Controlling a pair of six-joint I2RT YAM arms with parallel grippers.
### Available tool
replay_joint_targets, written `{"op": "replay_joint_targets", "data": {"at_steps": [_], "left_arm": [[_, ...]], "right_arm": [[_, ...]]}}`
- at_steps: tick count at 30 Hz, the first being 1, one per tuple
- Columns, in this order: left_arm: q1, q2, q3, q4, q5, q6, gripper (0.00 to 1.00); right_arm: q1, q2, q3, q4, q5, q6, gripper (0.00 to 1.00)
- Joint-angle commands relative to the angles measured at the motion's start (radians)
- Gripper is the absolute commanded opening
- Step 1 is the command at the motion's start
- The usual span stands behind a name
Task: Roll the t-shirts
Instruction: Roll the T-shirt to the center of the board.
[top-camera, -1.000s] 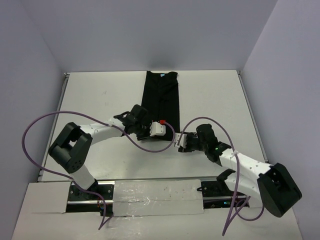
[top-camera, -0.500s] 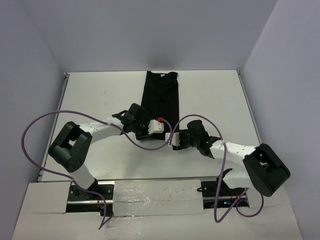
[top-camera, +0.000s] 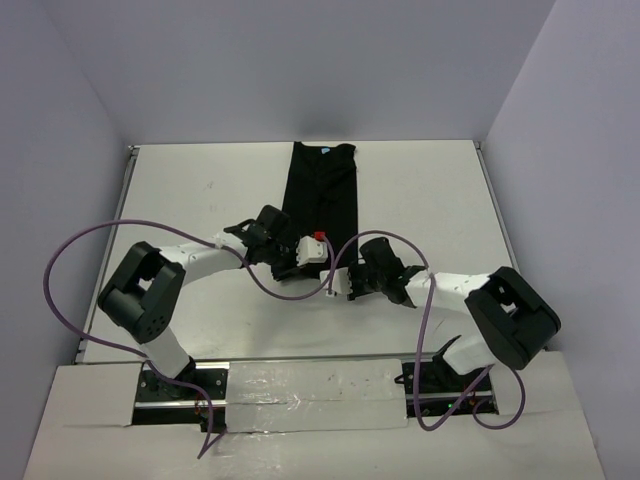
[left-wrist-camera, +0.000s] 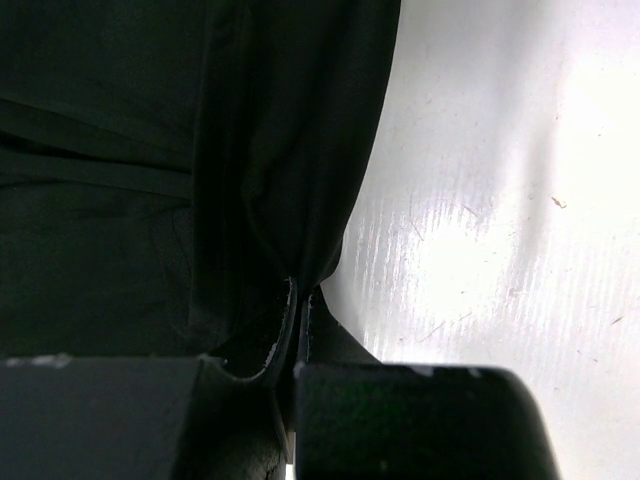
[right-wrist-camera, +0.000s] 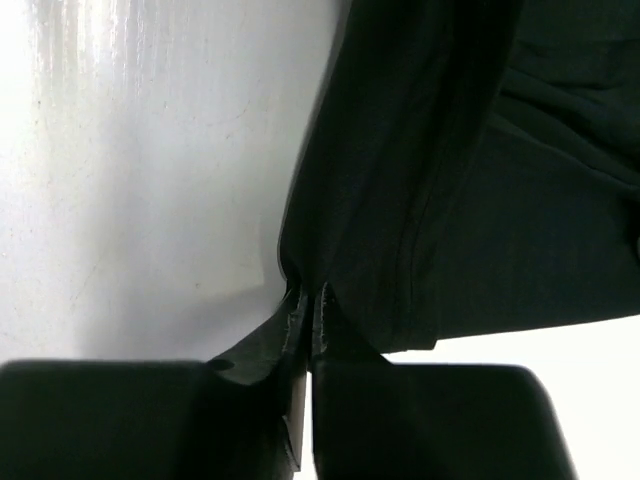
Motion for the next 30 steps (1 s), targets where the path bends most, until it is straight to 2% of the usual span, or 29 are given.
{"op": "replay_joint_targets", "data": {"at_steps": [1, 5, 13, 16, 22, 26, 30], "left_arm": [[-0.006, -0.005, 0.041, -0.011, 0.056, -0.002, 0.00], [-0.002, -0.009, 0.059, -0.072, 0.061, -0.019, 0.00], [0.004, -0.030, 0.151, -0.496, 0.171, 0.027, 0.01], [0.004, -0.021, 0.190, -0.608, 0.205, 0.030, 0.04], [0.041, 0.082, 0.288, -0.730, 0.317, 0.052, 0.07], [0.093, 0.174, 0.380, -0.776, 0.325, 0.091, 0.07], [0.104, 0.238, 0.386, -0.788, 0.312, 0.121, 0.09]], "right_arm": [[0.007, 0.000, 0.058, -0.057, 0.040, 0.007, 0.00], [0.009, -0.068, 0.075, -0.160, 0.015, 0.075, 0.00], [0.030, -0.256, 0.167, -0.584, -0.189, 0.203, 0.00], [0.032, -0.278, 0.184, -0.661, -0.259, 0.242, 0.00], [0.001, -0.139, 0.238, -0.711, -0.328, 0.262, 0.00], [-0.042, -0.048, 0.298, -0.717, -0.348, 0.273, 0.00], [-0.065, 0.042, 0.348, -0.706, -0.361, 0.294, 0.00]]}}
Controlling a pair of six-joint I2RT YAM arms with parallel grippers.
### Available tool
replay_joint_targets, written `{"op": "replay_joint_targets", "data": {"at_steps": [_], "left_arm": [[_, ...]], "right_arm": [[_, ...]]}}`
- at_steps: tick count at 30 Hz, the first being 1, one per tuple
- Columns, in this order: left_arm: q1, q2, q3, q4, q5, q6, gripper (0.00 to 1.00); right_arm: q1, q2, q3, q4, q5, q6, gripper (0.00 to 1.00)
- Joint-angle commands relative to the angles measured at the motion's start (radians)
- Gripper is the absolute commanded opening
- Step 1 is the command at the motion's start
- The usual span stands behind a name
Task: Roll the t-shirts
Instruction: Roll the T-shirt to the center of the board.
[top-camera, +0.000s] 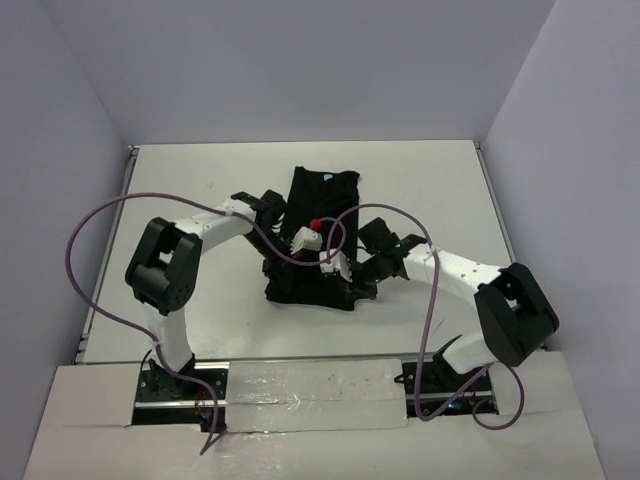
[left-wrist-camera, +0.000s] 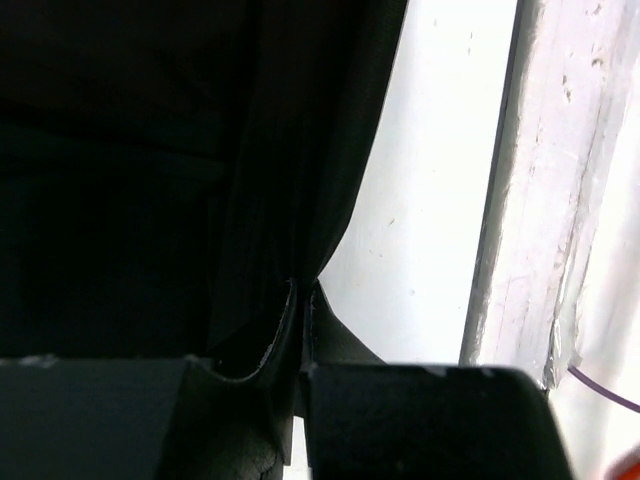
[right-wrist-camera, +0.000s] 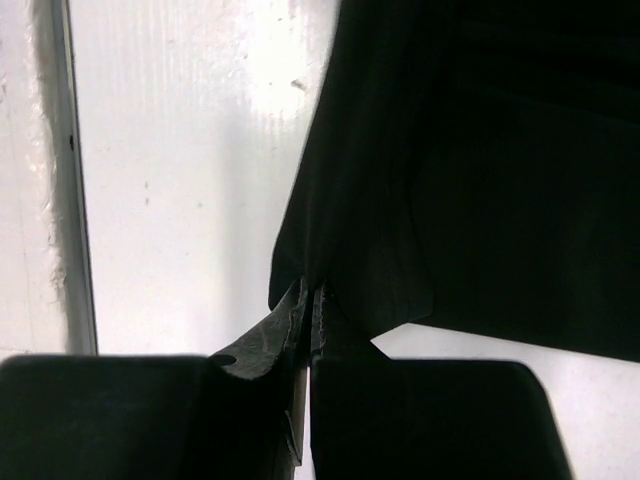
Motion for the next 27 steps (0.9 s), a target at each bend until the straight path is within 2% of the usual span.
{"op": "replay_joint_targets", "data": {"at_steps": [1, 6, 8, 9, 10, 12, 15, 16, 23, 25, 27], "left_arm": [[0.014, 0.042, 0.045, -0.112, 0.030, 0.072, 0.10], [0.038, 0.096, 0.070, -0.119, 0.016, 0.114, 0.17], [0.040, 0.111, 0.074, -0.097, -0.023, 0.105, 0.18], [0.040, 0.116, 0.074, -0.086, -0.030, 0.103, 0.18], [0.040, 0.122, 0.073, -0.076, -0.033, 0.083, 0.18], [0.040, 0.134, 0.073, -0.053, -0.030, 0.071, 0.16], [0.040, 0.148, 0.070, -0.036, -0.017, 0.051, 0.12], [0.040, 0.148, 0.067, -0.030, -0.016, 0.042, 0.10], [0.041, 0.152, 0.057, -0.008, -0.019, 0.022, 0.08], [0.041, 0.154, 0.065, -0.004, -0.019, 0.017, 0.08], [0.040, 0.156, 0.070, 0.001, -0.025, 0.012, 0.08]], "right_arm": [[-0.014, 0.057, 0.069, -0.041, -0.001, 0.040, 0.00], [-0.020, 0.109, 0.094, -0.030, 0.022, 0.040, 0.00], [-0.019, 0.124, 0.100, -0.004, 0.048, 0.059, 0.04], [-0.019, 0.130, 0.103, 0.007, 0.060, 0.089, 0.07], [-0.019, 0.137, 0.107, 0.019, 0.076, 0.105, 0.20], [-0.019, 0.132, 0.103, 0.059, 0.129, 0.151, 0.29], [-0.020, 0.075, 0.080, 0.117, 0.183, 0.186, 0.35], [-0.022, 0.052, 0.057, 0.142, 0.198, 0.204, 0.43], [-0.021, -0.196, -0.052, 0.307, 0.222, 0.327, 0.44], [0.054, -0.283, -0.136, 0.410, 0.206, 0.359, 0.43], [0.146, -0.333, -0.205, 0.482, 0.206, 0.448, 0.38]]}}
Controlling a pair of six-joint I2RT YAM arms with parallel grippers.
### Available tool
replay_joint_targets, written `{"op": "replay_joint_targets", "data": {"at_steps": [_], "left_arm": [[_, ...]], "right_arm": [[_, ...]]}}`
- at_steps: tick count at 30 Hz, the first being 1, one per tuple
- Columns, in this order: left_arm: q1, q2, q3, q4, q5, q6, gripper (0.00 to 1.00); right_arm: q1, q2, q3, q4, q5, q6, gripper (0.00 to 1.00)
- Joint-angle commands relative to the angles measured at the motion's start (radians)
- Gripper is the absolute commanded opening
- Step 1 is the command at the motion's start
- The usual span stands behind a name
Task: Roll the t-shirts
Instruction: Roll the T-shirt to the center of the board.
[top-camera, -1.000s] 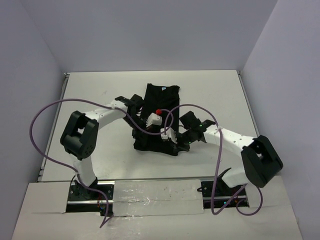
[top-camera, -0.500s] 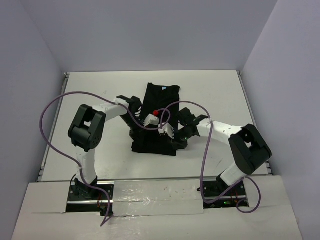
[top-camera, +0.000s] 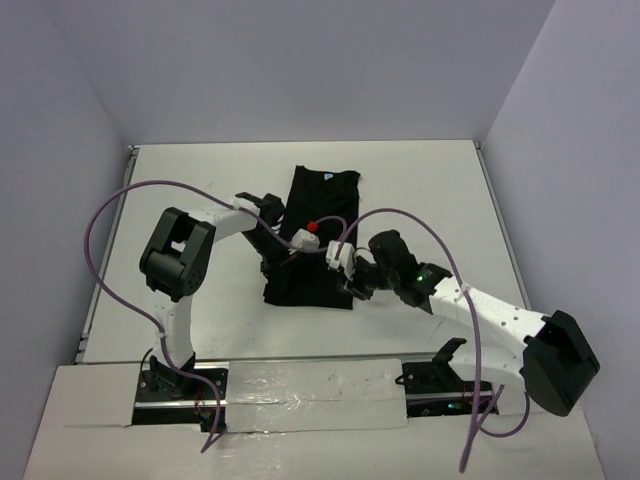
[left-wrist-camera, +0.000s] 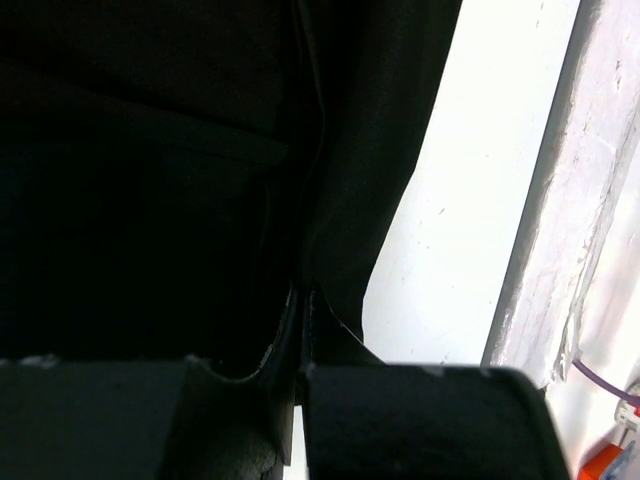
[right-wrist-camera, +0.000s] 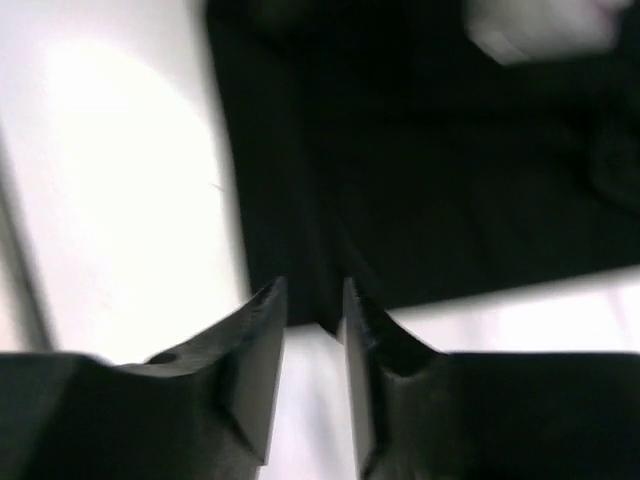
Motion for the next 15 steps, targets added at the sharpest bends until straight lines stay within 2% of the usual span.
{"op": "replay_joint_targets", "data": {"at_steps": [1, 2, 6, 10, 11, 15], "left_arm": [[-0.006, 0.014, 0.030, 0.027, -0.009, -0.012, 0.08], [-0.005, 0.014, 0.030, 0.027, -0.010, -0.009, 0.08], [-0.005, 0.016, 0.025, 0.033, -0.013, -0.013, 0.08], [-0.006, 0.011, 0.028, 0.040, -0.013, -0.021, 0.08], [-0.005, 0.009, 0.028, 0.039, -0.013, -0.018, 0.08], [-0.005, 0.006, 0.029, 0.047, -0.018, -0.023, 0.08]], "right_arm": [[0.111, -0.073, -0.094, 0.271, -0.022, 0.167, 0.35], [0.117, -0.072, -0.120, 0.307, -0.019, 0.257, 0.24], [0.134, -0.003, -0.113, 0.406, 0.013, 0.406, 0.07], [0.140, 0.135, -0.076, 0.413, 0.107, 0.602, 0.02], [0.140, 0.149, -0.072, 0.410, 0.162, 0.623, 0.01], [0.151, 0.175, -0.082, 0.408, 0.183, 0.661, 0.00]]}}
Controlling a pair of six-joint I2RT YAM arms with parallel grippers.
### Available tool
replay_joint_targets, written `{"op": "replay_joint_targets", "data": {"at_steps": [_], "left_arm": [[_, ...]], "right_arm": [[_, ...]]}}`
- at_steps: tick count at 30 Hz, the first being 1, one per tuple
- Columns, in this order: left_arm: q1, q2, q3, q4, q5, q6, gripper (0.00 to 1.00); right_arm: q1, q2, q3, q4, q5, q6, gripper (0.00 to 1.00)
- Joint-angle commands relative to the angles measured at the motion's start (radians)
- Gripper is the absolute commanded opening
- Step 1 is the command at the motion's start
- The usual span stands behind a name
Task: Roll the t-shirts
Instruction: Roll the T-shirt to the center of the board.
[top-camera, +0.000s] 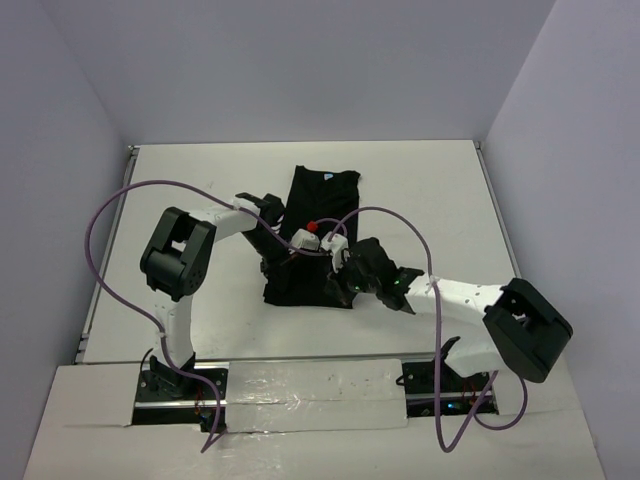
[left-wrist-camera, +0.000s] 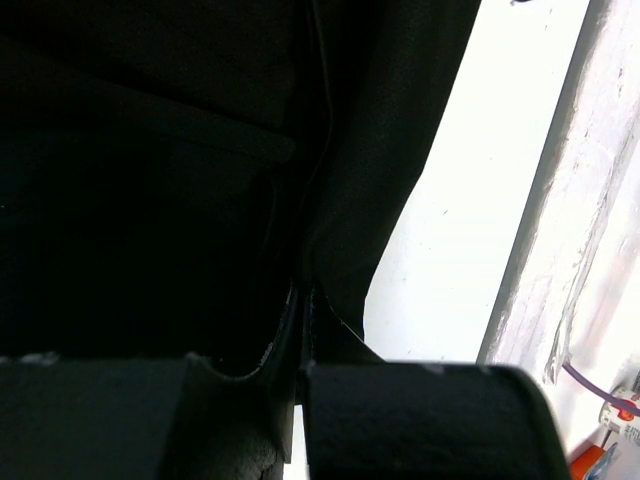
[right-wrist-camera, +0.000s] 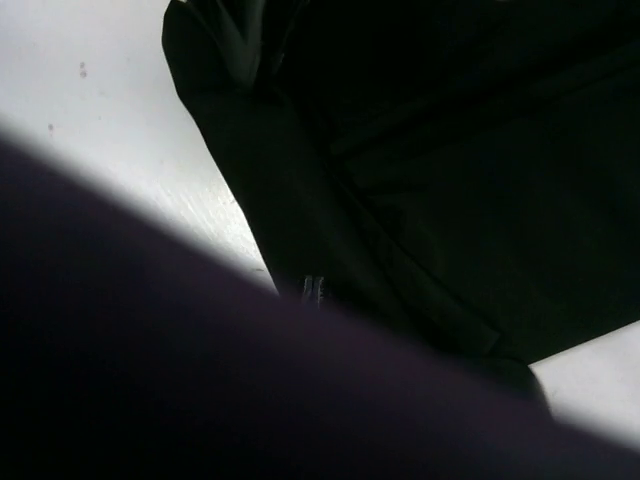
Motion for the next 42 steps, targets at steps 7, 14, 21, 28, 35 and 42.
{"op": "replay_joint_targets", "data": {"at_steps": [7, 14, 21, 28, 35, 42], "left_arm": [[-0.005, 0.003, 0.027, 0.044, -0.014, 0.007, 0.11], [-0.001, 0.000, 0.061, 0.055, -0.031, -0.021, 0.28], [0.032, -0.041, 0.078, 0.057, 0.013, 0.002, 0.54], [0.100, -0.168, 0.032, 0.109, 0.101, 0.066, 0.89], [0.212, -0.256, 0.073, 0.195, 0.168, 0.022, 0.88], [0.180, -0.403, 0.009, 0.253, 0.148, 0.161, 0.88]], "right_arm": [[0.011, 0.100, 0.055, -0.059, 0.165, 0.195, 0.00], [0.014, 0.226, 0.139, -0.188, 0.222, 0.244, 0.02], [0.015, 0.261, 0.161, -0.218, 0.239, 0.258, 0.02], [0.015, 0.301, 0.166, -0.212, 0.227, 0.270, 0.02], [0.015, 0.307, 0.150, -0.189, 0.213, 0.275, 0.02], [0.015, 0.313, 0.135, -0.179, 0.207, 0.295, 0.02]]}}
